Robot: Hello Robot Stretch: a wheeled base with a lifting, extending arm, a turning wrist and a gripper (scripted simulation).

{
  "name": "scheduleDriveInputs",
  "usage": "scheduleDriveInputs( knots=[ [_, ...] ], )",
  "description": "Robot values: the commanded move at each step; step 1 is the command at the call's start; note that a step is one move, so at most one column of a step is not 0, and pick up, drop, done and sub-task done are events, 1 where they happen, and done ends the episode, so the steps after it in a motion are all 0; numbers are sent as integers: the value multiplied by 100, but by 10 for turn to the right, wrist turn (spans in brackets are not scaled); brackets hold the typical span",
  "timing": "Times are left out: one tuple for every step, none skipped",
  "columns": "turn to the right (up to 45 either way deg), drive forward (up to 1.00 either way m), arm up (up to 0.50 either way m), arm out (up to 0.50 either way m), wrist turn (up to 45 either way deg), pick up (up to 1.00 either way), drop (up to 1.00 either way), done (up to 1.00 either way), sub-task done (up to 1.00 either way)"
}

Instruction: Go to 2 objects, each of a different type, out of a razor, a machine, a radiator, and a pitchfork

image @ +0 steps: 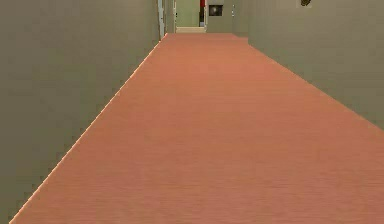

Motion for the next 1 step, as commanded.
scheduleDriveInputs(
  knots=[
    [0,15,0,0,0,0,0,0,0]
  ],
)
